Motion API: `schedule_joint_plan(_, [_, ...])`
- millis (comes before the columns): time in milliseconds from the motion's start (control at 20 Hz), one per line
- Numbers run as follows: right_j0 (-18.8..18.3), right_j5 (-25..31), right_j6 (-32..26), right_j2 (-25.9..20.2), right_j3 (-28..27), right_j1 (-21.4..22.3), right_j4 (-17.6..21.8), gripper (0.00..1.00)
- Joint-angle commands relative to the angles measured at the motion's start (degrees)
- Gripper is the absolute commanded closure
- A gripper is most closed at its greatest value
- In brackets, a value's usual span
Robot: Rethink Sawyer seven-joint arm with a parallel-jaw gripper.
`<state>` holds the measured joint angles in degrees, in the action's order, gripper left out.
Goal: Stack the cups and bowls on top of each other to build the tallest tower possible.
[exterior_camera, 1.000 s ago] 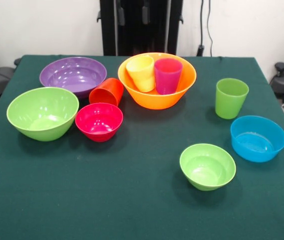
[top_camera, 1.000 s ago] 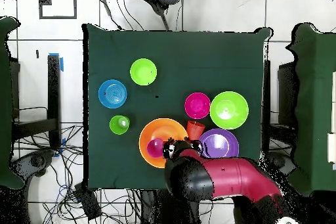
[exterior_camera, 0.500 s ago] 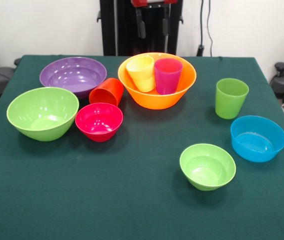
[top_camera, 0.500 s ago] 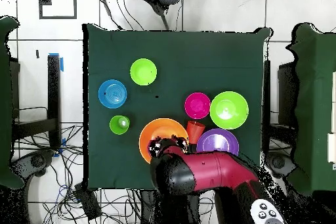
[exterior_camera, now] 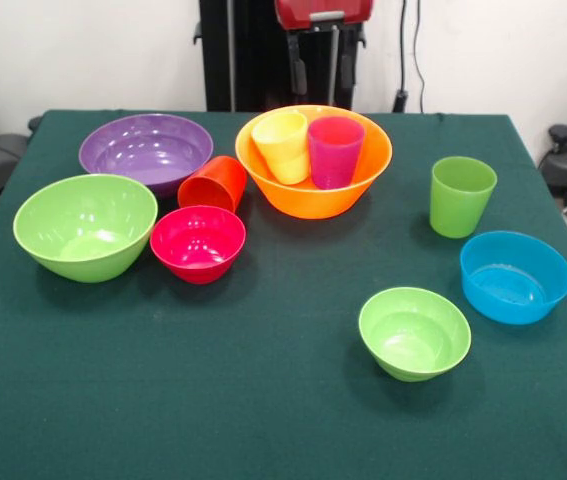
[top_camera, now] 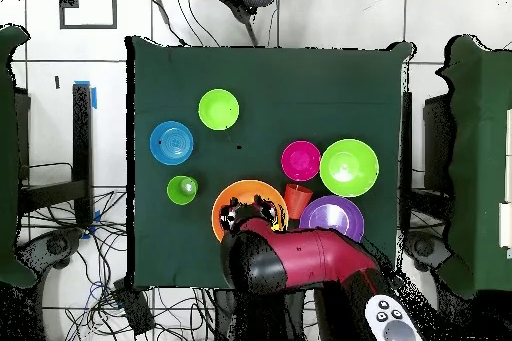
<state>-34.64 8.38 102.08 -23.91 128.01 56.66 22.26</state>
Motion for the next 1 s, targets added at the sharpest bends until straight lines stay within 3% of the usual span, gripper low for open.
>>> schedule_joint_plan(50, [3.3, -5.2, 10.6, 1.9, -1.4, -3.0, -2.3, 0.00])
schedule_joint_plan(200, [6.0, -7.1, 10.6, 4.3, -1.2, -3.1, -2.0, 0.00])
schedule_joint_plan(450, [14.1, -9.6, 11.3, 10.5, -3.8, -6.8, -3.2, 0.00])
schedule_joint_plan(700, [18.1, -9.4, 10.9, 13.3, -5.4, -8.3, -5.1, 0.00])
schedule_joint_plan(1000, [22.2, -8.2, 11.1, 16.1, -4.8, -6.2, -7.4, 0.00])
